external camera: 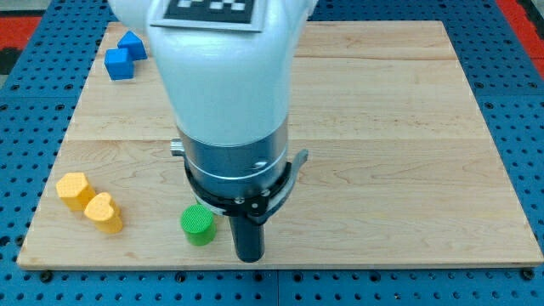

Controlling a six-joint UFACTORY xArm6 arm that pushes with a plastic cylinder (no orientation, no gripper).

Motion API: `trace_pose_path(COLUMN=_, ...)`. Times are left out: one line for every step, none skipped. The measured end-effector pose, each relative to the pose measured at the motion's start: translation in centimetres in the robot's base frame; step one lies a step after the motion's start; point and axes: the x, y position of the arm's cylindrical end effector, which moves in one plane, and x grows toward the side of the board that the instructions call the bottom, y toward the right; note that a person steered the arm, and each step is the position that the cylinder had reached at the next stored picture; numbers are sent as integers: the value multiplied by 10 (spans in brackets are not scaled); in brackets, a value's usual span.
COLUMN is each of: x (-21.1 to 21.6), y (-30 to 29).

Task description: Move the green star towards center left

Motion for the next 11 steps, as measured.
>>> trace_pose_path(x=-12, y=-64)
trace_pose_path(x=-17, y=-60)
trace_pose_path(x=-44, y=-24)
trace_pose_path(x=-63, y=-30)
trace_pose_path(x=-59, y=-48)
trace_pose_path(x=-147, y=-75)
trace_pose_path(x=-214, y=-103)
trace_pose_path(x=-188, y=-64)
trace_pose_path(x=-163, y=-66)
trace_pose_path(x=-198, y=-121)
trace_pose_path(x=-170, y=-147)
